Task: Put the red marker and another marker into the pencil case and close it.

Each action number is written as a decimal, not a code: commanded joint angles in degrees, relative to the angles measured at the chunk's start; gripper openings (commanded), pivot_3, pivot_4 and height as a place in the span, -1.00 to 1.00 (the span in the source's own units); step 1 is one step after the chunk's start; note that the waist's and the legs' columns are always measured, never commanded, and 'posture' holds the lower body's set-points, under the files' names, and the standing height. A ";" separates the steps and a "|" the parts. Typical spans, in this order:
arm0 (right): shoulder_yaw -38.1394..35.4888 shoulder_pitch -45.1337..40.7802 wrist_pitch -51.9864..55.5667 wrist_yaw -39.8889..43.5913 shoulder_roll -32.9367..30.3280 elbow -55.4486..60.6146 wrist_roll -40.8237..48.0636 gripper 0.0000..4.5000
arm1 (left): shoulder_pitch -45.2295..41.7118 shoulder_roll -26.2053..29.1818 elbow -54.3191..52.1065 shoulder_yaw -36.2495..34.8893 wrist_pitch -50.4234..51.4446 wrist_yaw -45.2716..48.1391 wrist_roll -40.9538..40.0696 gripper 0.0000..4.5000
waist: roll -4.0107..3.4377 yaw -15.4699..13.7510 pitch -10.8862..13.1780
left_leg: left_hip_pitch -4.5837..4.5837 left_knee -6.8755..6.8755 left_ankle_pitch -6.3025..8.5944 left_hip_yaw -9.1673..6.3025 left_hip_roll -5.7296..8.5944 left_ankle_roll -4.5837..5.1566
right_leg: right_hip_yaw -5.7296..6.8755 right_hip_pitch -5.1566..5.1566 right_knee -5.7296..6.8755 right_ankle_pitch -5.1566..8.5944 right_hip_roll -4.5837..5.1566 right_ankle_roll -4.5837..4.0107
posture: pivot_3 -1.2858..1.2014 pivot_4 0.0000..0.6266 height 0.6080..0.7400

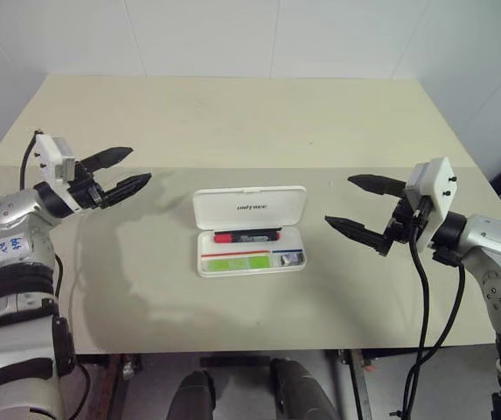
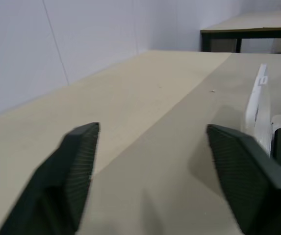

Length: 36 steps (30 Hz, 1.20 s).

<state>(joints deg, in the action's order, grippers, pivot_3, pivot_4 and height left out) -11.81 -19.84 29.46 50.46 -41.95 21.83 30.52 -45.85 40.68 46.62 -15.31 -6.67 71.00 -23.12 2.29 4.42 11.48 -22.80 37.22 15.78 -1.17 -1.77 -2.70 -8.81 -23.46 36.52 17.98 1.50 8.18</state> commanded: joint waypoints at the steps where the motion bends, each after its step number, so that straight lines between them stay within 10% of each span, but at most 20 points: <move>1: -2.62 -0.86 -2.47 0.01 0.62 0.78 2.36 1.00 | -4.38 -0.25 5.50 0.87 -0.54 3.55 1.05 -0.03 | 0.00 -0.01 0.00 | -0.06 0.00 0.00 -0.01 0.00 0.00 | 0.02 -0.05 0.01 0.00 0.00 0.00 | 0.03 -0.52 1.00; 8: -7.83 3.15 -4.53 1.55 2.53 2.46 9.80 1.00 | -10.86 -2.25 16.29 2.72 -3.22 6.41 4.62 -0.99 | 0.00 -0.84 0.00 | -0.25 0.04 -0.01 -0.08 0.00 0.00 | 0.08 -0.18 0.03 0.00 0.00 0.00 | 0.03 -0.52 1.00; 36: -14.72 17.98 -7.45 3.01 -2.10 6.78 11.59 1.00 | -23.18 -16.46 28.27 7.36 -2.38 2.09 18.65 -0.99 | 0.04 -2.78 0.02 | -0.31 0.55 -0.02 -0.10 0.06 0.02 | 0.01 -0.15 0.39 -0.07 -0.09 0.12 | 0.03 -0.52 1.00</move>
<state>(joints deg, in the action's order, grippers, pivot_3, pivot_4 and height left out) -24.18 -2.03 22.73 54.07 -43.27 26.46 41.46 -67.36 24.52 75.24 -8.24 -9.03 72.09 -5.01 2.33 1.64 11.50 -23.12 37.77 15.76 -1.28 -1.70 -2.67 -8.80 -23.61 36.91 17.91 1.40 8.30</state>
